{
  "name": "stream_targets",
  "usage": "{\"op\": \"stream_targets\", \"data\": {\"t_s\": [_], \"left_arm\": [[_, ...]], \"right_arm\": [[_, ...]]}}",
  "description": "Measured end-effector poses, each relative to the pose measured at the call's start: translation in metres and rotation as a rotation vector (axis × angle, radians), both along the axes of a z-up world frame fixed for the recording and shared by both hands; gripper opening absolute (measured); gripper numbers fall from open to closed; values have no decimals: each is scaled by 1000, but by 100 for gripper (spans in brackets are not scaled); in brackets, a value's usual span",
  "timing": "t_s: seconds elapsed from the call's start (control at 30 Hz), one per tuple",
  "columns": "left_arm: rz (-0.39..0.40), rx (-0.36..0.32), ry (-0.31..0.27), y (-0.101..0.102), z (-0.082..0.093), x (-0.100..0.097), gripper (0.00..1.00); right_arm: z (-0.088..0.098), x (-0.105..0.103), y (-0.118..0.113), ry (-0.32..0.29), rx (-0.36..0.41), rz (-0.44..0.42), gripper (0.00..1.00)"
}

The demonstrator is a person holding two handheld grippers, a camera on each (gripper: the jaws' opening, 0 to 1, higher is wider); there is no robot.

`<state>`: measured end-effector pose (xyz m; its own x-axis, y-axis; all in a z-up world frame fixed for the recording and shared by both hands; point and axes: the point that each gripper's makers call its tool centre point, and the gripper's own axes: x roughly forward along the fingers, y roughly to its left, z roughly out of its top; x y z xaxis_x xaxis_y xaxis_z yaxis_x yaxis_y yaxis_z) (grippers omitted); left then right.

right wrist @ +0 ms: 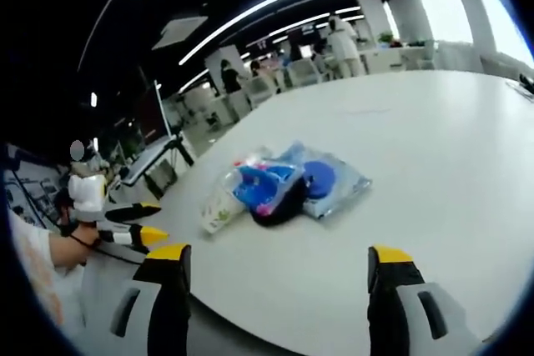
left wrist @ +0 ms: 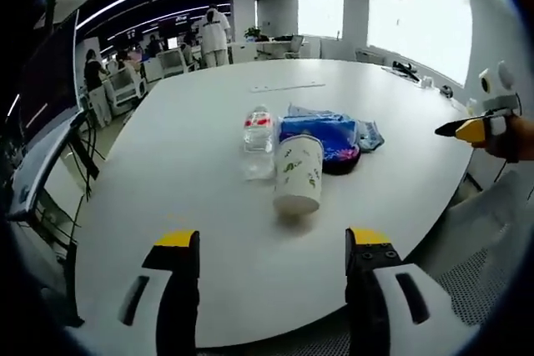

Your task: Arrange the tabletop items into an orderly group along one side of the table until the central work area is clear of visible clutter.

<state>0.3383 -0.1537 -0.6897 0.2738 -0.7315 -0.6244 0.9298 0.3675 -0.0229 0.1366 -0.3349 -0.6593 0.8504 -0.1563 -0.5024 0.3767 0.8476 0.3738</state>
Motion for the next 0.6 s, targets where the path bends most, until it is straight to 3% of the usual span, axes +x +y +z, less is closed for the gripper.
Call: {"op": "stream_targets", "data": {"t_s": [0.27,0.6], "left_arm": [[61,-78,99,-7,13,10,73],[25,-100,77,-27,24,16,77]], "right_arm": [[-7,-2,6,34,5,10,89],[-1,-1,9,31,17,-7,89]]}}
